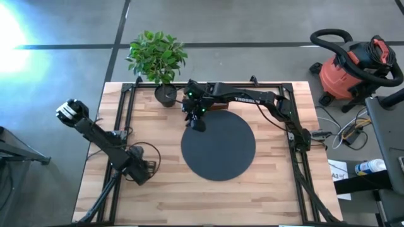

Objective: Pick & Place Tea
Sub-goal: Put the yellow tea bag into the middle slot of the wooden organizer

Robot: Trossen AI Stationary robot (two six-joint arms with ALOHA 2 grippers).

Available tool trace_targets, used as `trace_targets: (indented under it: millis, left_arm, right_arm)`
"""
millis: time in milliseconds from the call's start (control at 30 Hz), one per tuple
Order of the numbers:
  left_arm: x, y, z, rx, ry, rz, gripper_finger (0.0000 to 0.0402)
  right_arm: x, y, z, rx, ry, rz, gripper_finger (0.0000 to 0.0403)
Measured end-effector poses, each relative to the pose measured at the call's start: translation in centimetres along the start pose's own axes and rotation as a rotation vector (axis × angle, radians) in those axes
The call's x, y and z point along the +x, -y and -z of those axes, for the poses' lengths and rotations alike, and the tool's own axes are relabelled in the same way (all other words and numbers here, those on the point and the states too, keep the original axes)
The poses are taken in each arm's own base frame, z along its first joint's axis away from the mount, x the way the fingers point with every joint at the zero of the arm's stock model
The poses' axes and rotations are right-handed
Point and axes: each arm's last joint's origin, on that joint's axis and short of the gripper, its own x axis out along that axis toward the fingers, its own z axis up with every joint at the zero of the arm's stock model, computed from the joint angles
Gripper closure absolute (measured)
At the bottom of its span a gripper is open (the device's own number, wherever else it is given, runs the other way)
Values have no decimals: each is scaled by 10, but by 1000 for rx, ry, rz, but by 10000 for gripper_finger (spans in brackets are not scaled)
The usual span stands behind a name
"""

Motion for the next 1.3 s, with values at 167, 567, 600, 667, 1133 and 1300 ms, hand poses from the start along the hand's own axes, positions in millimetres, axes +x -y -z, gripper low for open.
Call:
trace_targets:
  millis: [167,567,600,667,1133,1300]
  left_arm:
    - [3,9,0,-35,41,222,307]
    - [-31,33,-5,-2,335,676,307]
    - [-33,31,-4,14,267,629,307]
    - [-29,25,-3,7,126,501,307]
    - [-8,7,-8,2,142,257,307]
    - [10,7,-15,4,238,305,307]
  right_arm:
    - [0,-4,0,21,-7,-6,255]
    - [9,-16,12,70,-97,-111,247]
    - [14,-19,13,70,-97,-120,248]
    - [25,-27,15,72,-93,-133,249]
    - [78,-64,29,144,-7,-185,253]
    - [86,-64,39,205,-28,-173,259]
